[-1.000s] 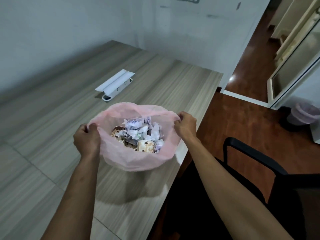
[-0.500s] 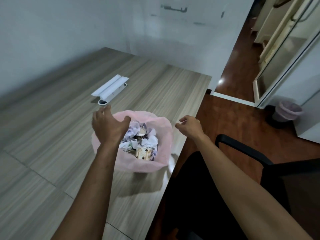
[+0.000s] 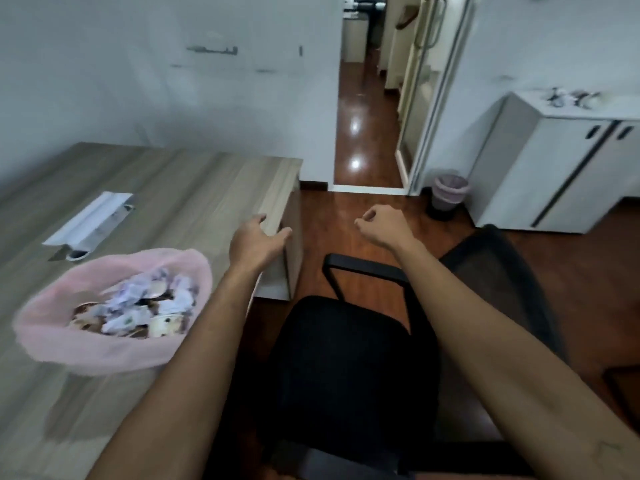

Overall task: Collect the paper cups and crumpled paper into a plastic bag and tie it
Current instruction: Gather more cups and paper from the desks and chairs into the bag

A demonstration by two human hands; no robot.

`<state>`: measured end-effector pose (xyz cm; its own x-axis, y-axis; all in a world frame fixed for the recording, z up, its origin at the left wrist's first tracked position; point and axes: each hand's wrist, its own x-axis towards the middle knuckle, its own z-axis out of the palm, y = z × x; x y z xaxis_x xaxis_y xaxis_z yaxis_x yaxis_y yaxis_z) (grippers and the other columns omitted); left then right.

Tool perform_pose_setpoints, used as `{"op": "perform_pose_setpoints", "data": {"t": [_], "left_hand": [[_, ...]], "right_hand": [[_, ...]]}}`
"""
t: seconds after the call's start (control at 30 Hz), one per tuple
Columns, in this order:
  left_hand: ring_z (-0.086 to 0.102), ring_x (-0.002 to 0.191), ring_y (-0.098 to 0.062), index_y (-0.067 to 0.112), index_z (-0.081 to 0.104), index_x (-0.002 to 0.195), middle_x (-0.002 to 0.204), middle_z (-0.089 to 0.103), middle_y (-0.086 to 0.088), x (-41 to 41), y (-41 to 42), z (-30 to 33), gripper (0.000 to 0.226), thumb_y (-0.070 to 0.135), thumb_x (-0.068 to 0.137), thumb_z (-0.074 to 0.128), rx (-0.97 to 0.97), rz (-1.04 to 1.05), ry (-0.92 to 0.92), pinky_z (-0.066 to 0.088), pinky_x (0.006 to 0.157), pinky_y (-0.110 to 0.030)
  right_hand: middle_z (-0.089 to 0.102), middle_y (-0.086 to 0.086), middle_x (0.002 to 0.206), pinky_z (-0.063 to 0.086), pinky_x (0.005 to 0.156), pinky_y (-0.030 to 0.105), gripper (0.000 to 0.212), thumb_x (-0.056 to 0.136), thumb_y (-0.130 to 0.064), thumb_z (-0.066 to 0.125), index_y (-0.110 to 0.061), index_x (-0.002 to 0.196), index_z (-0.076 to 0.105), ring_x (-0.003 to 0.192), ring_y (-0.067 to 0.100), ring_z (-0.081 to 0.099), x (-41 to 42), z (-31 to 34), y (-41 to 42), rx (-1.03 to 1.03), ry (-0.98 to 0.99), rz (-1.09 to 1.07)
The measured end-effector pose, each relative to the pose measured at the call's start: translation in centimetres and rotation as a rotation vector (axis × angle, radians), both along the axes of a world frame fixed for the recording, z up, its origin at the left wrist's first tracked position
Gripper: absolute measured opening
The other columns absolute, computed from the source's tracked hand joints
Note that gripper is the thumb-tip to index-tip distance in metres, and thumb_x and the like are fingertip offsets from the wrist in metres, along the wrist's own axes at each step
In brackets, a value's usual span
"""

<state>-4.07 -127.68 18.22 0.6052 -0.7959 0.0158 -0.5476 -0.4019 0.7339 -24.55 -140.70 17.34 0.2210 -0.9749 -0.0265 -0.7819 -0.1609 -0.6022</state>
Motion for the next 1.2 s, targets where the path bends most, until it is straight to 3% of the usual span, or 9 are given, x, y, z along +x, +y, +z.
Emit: {"op": "perform_pose_setpoints", "data": {"t": [0.2,0.37,0.47,0.57,0.67,0.83,1.2], "left_hand": [[0.039,0.14,-0.022,0.015,0.04,0.149,0.154,0.04,-0.004,-16.7,-2.0,-2.6,0.088,0.063,0.08,0.066,0.062,-0.308,0.174,0.033,0.109,-0.033],[0.033,0.142,-0.016,0.018,0.027,0.154,0.156,0.033,0.003,-28.4,-0.9,-6.6,0.109,0.078,0.07,0.063,0.195,-0.55,0.463,0.028,0.11,-0.024],[0.02,0.148,-0.017,0.024,0.007,0.157,0.162,0.017,0.005,-33.2,-0.1,-8.3,0.133,0.091,0.055,0.059,0.332,-0.65,0.577,0.023,0.119,-0.039],[-0.002,0.151,-0.023,0.035,-0.018,0.153,0.164,-0.015,0.005,-36.8,1.0,-9.2,0.138,0.093,0.053,0.058,0.525,-0.798,0.573,0.014,0.12,-0.052],[-0.021,0.148,-0.03,0.038,-0.032,0.145,0.156,-0.035,0.004,-38.5,1.8,-9.9,0.135,0.082,0.062,0.065,0.602,-0.894,0.424,0.006,0.118,-0.06],[-0.027,0.145,-0.03,0.038,-0.035,0.144,0.154,-0.039,0.003,-38.9,2.7,-10.6,0.125,0.058,0.076,0.069,0.576,-0.844,0.402,0.007,0.118,-0.058],[-0.024,0.146,-0.032,0.039,-0.03,0.146,0.157,-0.035,0.004,-35.5,4.3,-10.0,0.121,0.057,0.077,0.067,0.56,-0.764,0.387,0.009,0.117,-0.058]], "right_hand": [[0.059,0.006,0.125,0.047,0.097,0.046,0.047,0.079,-0.047,0.057,-0.023,0.12,0.061,0.118,0.03,0.053,-15.1,0.5,-2.3,-0.111,0.198,-0.118],[0.052,0.009,0.137,0.045,0.101,0.048,0.072,0.073,-0.052,0.061,-0.024,0.137,0.045,0.126,0.035,0.049,-25.9,-2.7,-2.7,-0.027,0.177,-0.204],[0.036,0.009,0.154,0.035,0.112,0.04,0.086,0.082,-0.05,0.064,-0.017,0.152,0.025,0.139,0.032,0.038,-29.3,-5.2,-2.0,0.087,0.127,-0.193],[0.038,0.007,0.154,0.03,0.112,0.035,0.08,0.09,-0.051,0.058,-0.016,0.153,0.024,0.14,0.03,0.037,-30.4,-6.8,-1.1,0.122,0.021,-0.167],[0.041,0.006,0.151,0.031,0.11,0.033,0.069,0.096,-0.037,0.053,-0.015,0.154,0.021,0.138,0.032,0.038,-30.0,-6.9,-0.4,0.072,-0.028,-0.105],[0.045,0.013,0.148,0.034,0.107,0.034,0.069,0.099,-0.034,0.049,-0.018,0.156,0.013,0.134,0.036,0.042,-29.6,-7.0,0.0,0.056,-0.007,-0.097],[0.043,0.016,0.149,0.029,0.111,0.038,0.065,0.1,-0.03,0.045,-0.013,0.155,0.015,0.136,0.04,0.037,-25.0,-7.0,0.6,0.03,0.01,-0.04]]}}
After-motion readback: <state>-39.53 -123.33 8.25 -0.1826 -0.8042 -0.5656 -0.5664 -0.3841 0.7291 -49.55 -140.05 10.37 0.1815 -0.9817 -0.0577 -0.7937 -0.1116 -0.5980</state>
